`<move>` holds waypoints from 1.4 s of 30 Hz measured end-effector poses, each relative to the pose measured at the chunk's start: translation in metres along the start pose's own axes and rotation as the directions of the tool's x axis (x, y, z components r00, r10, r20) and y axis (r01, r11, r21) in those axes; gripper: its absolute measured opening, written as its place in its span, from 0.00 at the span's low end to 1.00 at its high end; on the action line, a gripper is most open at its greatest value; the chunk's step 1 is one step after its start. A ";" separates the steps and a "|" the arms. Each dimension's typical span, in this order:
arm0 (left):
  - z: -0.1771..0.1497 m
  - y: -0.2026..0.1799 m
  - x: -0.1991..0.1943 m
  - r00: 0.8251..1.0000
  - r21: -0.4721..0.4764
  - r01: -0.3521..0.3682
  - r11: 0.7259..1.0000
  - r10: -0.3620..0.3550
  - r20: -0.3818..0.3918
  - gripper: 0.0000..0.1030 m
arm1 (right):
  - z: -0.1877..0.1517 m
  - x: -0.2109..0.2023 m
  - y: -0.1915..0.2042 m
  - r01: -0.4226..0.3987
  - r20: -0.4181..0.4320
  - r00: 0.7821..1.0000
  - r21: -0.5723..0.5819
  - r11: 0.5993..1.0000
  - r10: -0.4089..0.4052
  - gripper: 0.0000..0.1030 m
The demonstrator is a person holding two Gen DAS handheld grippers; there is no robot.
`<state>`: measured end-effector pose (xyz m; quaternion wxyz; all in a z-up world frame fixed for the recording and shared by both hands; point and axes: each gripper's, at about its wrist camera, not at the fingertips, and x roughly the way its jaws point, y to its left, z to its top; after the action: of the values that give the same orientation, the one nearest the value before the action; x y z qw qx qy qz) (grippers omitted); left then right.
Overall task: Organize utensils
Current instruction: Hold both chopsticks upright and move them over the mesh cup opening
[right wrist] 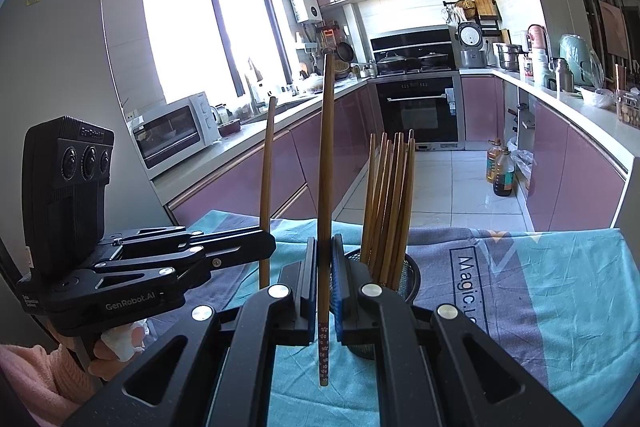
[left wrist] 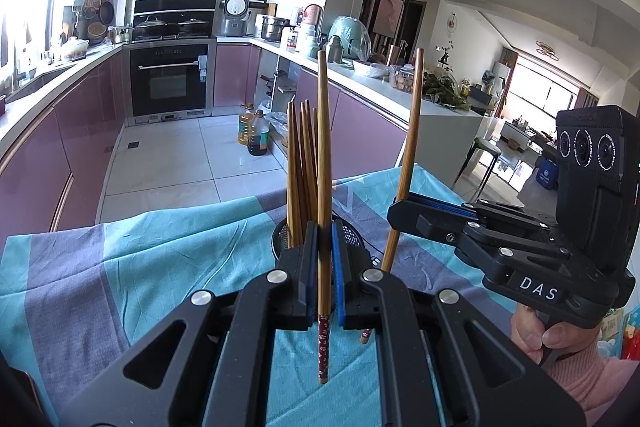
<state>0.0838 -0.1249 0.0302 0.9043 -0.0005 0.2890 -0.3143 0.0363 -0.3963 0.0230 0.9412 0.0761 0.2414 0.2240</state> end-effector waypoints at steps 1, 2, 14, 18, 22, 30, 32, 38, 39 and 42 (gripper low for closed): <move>0.002 0.000 0.000 1.000 0.000 0.000 1.000 0.000 0.002 0.07 | 0.001 0.000 0.000 0.000 0.001 1.000 0.000 1.000 0.000 0.06; 0.003 0.000 0.000 1.000 0.000 0.000 1.000 0.000 0.004 0.07 | 0.001 0.001 0.000 0.001 0.002 1.000 -0.001 1.000 -0.001 0.06; 0.008 0.000 0.004 1.000 0.003 -0.002 1.000 0.002 0.016 0.07 | 0.002 0.001 -0.001 0.002 0.005 1.000 -0.001 1.000 -0.002 0.06; 0.011 -0.002 0.004 1.000 0.006 -0.006 1.000 0.005 0.018 0.07 | 0.004 0.002 -0.003 0.004 0.008 1.000 -0.001 1.000 -0.004 0.06; 0.013 -0.004 0.005 1.000 0.014 -0.009 1.000 0.008 0.025 0.07 | 0.005 0.002 -0.003 0.006 0.011 1.000 -0.002 1.000 -0.006 0.06; 0.017 -0.005 0.006 0.999 0.020 -0.009 1.000 0.008 0.033 0.07 | 0.006 0.002 -0.003 0.006 0.013 1.000 -0.004 1.000 -0.006 0.06; 0.016 -0.006 0.006 0.999 0.022 -0.010 1.000 0.010 0.035 0.07 | 0.007 0.002 -0.004 0.007 0.015 1.000 -0.004 1.000 -0.007 0.06; 0.019 -0.007 0.004 0.999 0.025 -0.011 1.000 0.010 0.044 0.07 | 0.013 0.001 -0.002 0.007 0.023 1.000 -0.006 1.000 -0.007 0.06; 0.019 -0.008 0.004 0.999 0.026 -0.011 1.000 0.010 0.046 0.07 | 0.014 0.001 -0.002 0.007 0.024 1.000 -0.006 1.000 -0.007 0.06; 0.021 -0.010 0.006 0.999 0.028 -0.011 1.000 0.010 0.050 0.07 | 0.013 0.000 -0.002 0.007 0.027 1.000 -0.007 1.000 -0.007 0.06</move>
<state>0.0930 -0.1400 0.0470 0.9128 0.0058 0.2620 -0.3133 0.0438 -0.3984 0.0342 0.9453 0.0750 0.2284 0.2205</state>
